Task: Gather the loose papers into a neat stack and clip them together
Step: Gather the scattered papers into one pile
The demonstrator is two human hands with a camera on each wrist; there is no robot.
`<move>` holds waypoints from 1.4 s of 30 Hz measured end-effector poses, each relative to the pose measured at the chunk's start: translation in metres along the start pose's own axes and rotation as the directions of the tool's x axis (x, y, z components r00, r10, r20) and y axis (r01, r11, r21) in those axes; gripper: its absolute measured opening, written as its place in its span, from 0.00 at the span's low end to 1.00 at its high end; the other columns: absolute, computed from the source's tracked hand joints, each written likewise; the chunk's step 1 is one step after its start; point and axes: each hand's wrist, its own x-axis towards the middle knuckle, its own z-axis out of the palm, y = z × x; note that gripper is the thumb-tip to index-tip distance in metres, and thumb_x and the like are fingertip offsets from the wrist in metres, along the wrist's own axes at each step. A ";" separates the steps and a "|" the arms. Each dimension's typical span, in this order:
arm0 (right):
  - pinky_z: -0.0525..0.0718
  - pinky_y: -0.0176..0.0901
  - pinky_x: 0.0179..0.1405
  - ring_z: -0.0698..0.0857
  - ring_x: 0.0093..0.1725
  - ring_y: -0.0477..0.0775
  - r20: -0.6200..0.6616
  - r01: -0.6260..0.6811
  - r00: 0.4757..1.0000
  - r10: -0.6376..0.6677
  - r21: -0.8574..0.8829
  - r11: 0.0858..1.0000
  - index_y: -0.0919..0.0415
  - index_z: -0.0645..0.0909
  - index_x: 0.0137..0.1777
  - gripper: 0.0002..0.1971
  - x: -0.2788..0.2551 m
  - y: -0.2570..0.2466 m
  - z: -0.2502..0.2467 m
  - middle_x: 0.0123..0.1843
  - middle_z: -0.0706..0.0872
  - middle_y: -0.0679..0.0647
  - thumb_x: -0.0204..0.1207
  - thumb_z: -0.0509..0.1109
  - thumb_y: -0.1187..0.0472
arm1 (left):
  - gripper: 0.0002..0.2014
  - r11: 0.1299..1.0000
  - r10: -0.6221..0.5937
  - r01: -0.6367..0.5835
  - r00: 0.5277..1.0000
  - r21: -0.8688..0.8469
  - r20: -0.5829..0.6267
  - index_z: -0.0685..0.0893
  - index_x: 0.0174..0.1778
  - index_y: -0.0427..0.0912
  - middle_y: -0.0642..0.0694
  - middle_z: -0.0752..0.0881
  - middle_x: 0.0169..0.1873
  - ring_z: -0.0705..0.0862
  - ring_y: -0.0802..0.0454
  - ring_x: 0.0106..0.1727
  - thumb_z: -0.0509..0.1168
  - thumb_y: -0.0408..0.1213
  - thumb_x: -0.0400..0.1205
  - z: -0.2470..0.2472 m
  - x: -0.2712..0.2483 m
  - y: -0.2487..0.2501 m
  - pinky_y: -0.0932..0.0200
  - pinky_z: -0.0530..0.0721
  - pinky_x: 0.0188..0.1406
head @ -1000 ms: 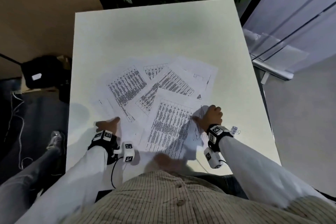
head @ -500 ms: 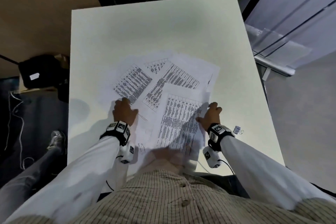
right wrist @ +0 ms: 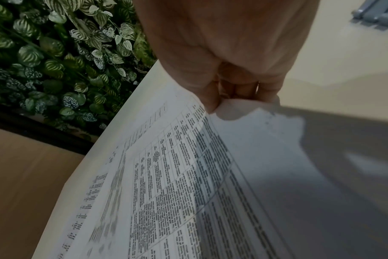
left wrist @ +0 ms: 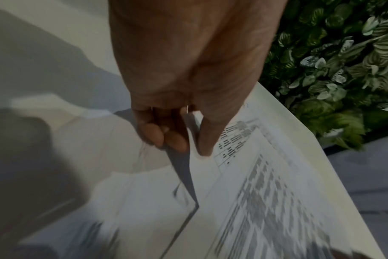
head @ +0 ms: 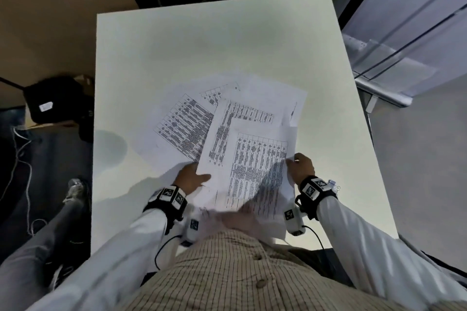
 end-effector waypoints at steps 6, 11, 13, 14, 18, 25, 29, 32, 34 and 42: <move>0.81 0.49 0.51 0.84 0.48 0.60 0.082 0.073 0.994 -0.078 0.053 0.996 0.62 0.80 0.54 0.12 0.003 -0.009 0.003 0.48 0.84 0.57 0.82 0.72 0.52 | 0.15 0.995 -0.027 0.022 0.998 0.102 0.053 0.84 0.57 0.42 0.50 0.90 0.49 0.88 0.50 0.51 0.73 0.47 0.81 -0.008 -0.030 -0.038 0.62 0.81 0.46; 0.80 0.46 0.54 0.84 0.55 0.59 0.087 0.064 0.994 -0.072 0.095 0.993 0.64 0.75 0.70 0.28 0.000 -0.025 0.000 0.57 0.85 0.59 0.76 0.80 0.51 | 0.36 0.820 -0.562 0.455 0.757 -0.349 -0.333 0.80 0.67 0.28 0.29 0.87 0.59 0.88 0.34 0.60 0.72 0.56 0.75 -0.060 -0.008 -0.080 0.45 0.85 0.60; 0.83 0.50 0.55 0.86 0.55 0.61 0.148 0.084 0.984 -0.096 0.084 0.993 0.65 0.76 0.67 0.28 -0.003 -0.032 0.009 0.56 0.85 0.58 0.74 0.81 0.52 | 0.22 0.668 -0.564 0.330 0.809 -0.666 -0.165 0.83 0.57 0.34 0.37 0.89 0.34 0.87 0.46 0.31 0.72 0.51 0.79 -0.059 -0.007 -0.064 0.58 0.82 0.35; 0.84 0.50 0.55 0.87 0.56 0.62 0.162 0.107 0.980 -0.120 0.084 0.991 0.64 0.77 0.66 0.26 -0.006 -0.036 0.014 0.55 0.85 0.57 0.74 0.81 0.54 | 0.13 0.632 -0.531 0.296 0.839 -0.716 -0.122 0.84 0.49 0.38 0.44 0.84 0.21 0.80 0.51 0.19 0.71 0.46 0.82 -0.057 -0.006 -0.052 0.63 0.74 0.27; 0.85 0.52 0.60 0.87 0.57 0.61 0.231 0.229 0.933 -0.277 0.216 0.949 0.63 0.76 0.71 0.28 -0.029 -0.054 0.029 0.59 0.87 0.57 0.74 0.81 0.61 | 0.08 0.779 -0.306 0.164 0.942 -0.605 -0.139 0.81 0.38 0.47 0.49 0.84 0.32 0.81 0.55 0.29 0.69 0.37 0.83 -0.041 0.004 -0.026 0.63 0.77 0.38; 0.80 0.46 0.44 0.82 0.44 0.57 0.302 0.304 0.883 -0.358 0.212 0.929 0.64 0.77 0.66 0.16 -0.050 -0.064 0.037 0.47 0.84 0.58 0.79 0.68 0.72 | 0.02 0.797 -0.196 0.100 0.976 -0.596 -0.099 0.86 0.49 0.38 0.52 0.78 0.14 0.71 0.60 0.14 0.70 0.33 0.84 -0.022 0.000 -0.017 0.72 0.68 0.15; 0.81 0.49 0.41 0.80 0.37 0.55 0.329 0.297 0.854 -0.403 0.329 0.897 0.60 0.78 0.61 0.12 -0.051 -0.061 0.011 0.41 0.85 0.55 0.80 0.71 0.69 | 0.13 0.825 -0.239 0.025 0.921 -0.565 -0.309 0.85 0.38 0.36 0.44 0.75 0.21 0.71 0.54 0.21 0.75 0.42 0.80 -0.020 -0.005 -0.031 0.64 0.69 0.32; 0.77 0.45 0.36 0.77 0.34 0.52 0.362 0.302 0.833 -0.419 0.338 0.891 0.65 0.80 0.63 0.12 -0.049 -0.052 -0.013 0.39 0.83 0.58 0.82 0.72 0.66 | 0.07 0.635 -0.189 -0.060 0.954 -0.770 -0.231 0.83 0.43 0.41 0.44 0.79 0.28 0.78 0.55 0.26 0.71 0.39 0.83 -0.022 -0.014 -0.034 0.65 0.74 0.21; 0.75 0.39 0.34 0.76 0.31 0.49 0.361 0.279 0.834 -0.419 0.380 0.882 0.68 0.81 0.63 0.12 -0.048 -0.047 -0.024 0.36 0.81 0.55 0.82 0.73 0.67 | 0.05 0.458 -0.129 -0.065 0.982 -0.887 -0.139 0.82 0.45 0.45 0.45 0.81 0.37 0.81 0.55 0.36 0.65 0.34 0.87 -0.023 -0.019 -0.028 0.70 0.77 0.22; 0.79 0.39 0.34 0.79 0.33 0.51 0.471 0.158 0.818 -0.330 0.368 0.916 0.65 0.82 0.59 0.08 -0.050 -0.023 -0.038 0.33 0.85 0.51 0.82 0.73 0.70 | 0.11 0.511 -0.264 0.048 0.959 -0.858 -0.103 0.80 0.38 0.45 0.49 0.75 0.22 0.71 0.58 0.19 0.75 0.41 0.80 -0.017 -0.003 -0.037 0.66 0.67 0.16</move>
